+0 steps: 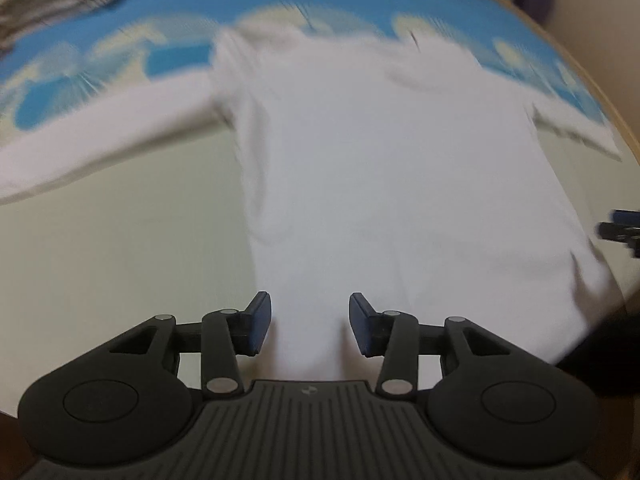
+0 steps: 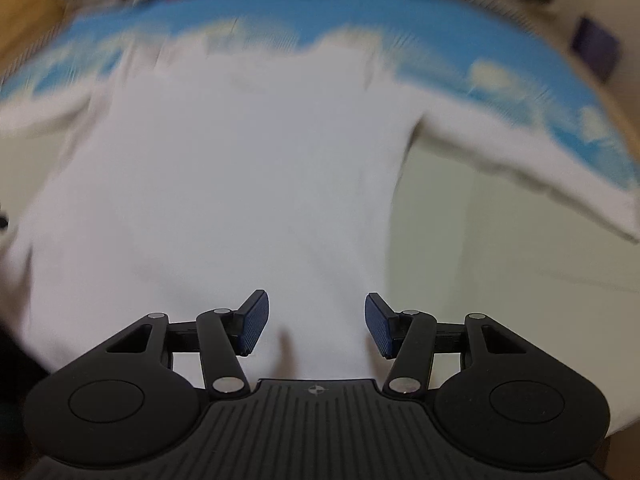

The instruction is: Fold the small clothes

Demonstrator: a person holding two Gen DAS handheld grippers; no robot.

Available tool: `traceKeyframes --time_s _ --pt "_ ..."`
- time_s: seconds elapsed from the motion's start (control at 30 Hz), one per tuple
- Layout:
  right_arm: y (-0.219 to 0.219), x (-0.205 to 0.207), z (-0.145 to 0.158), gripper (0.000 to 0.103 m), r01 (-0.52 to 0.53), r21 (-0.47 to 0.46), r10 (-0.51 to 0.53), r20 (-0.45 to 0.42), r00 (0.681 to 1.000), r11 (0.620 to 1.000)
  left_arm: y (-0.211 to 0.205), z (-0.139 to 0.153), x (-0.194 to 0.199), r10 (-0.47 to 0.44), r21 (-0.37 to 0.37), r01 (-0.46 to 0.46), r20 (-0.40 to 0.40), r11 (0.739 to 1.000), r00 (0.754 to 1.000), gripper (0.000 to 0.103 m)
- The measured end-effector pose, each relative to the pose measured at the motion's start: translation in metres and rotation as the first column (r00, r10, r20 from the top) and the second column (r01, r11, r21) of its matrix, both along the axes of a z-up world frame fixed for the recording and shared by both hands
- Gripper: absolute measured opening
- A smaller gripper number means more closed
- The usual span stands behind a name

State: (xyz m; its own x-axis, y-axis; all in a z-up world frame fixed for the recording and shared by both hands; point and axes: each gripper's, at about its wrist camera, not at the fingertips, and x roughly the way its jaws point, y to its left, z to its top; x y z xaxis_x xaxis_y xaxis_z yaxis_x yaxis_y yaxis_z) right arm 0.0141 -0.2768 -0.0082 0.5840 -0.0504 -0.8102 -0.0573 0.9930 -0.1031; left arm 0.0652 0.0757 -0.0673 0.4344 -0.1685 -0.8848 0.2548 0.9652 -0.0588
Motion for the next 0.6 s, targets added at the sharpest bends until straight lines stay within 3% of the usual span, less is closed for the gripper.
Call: traceKeyframes --time_s 0.1,0.23,0.4,0.47,0.6 --pt "-0.007 0.009 0.029 0.056 0.031 0.048 -0.037 0.140 0.989 0.998 0.001 0.018 0.013 0.058 0.019 -0.060 0.072 0.998 0.996 0.058" --pt "-0.012 0.017 0.088 0.057 0.042 0.142 -0.087 0.330 0.940 0.989 0.006 0.045 0.020 0.128 0.000 -0.129 0.162 0.992 0.979 0.067" --pt "-0.028 0.025 0.132 0.076 0.026 0.114 -0.079 0.485 0.871 0.993 -0.001 0.073 0.024 0.179 -0.028 -0.178 0.280 0.984 0.943 0.077" --pt "-0.034 0.030 0.132 0.078 0.038 0.068 -0.067 0.502 0.862 0.997 -0.004 0.081 0.024 0.183 -0.022 -0.187 0.331 0.982 0.926 0.080" --pt "-0.051 0.039 0.101 0.077 0.132 0.065 -0.147 0.435 0.889 0.989 -0.005 0.090 0.029 0.209 -0.046 -0.207 0.359 0.977 0.910 0.080"
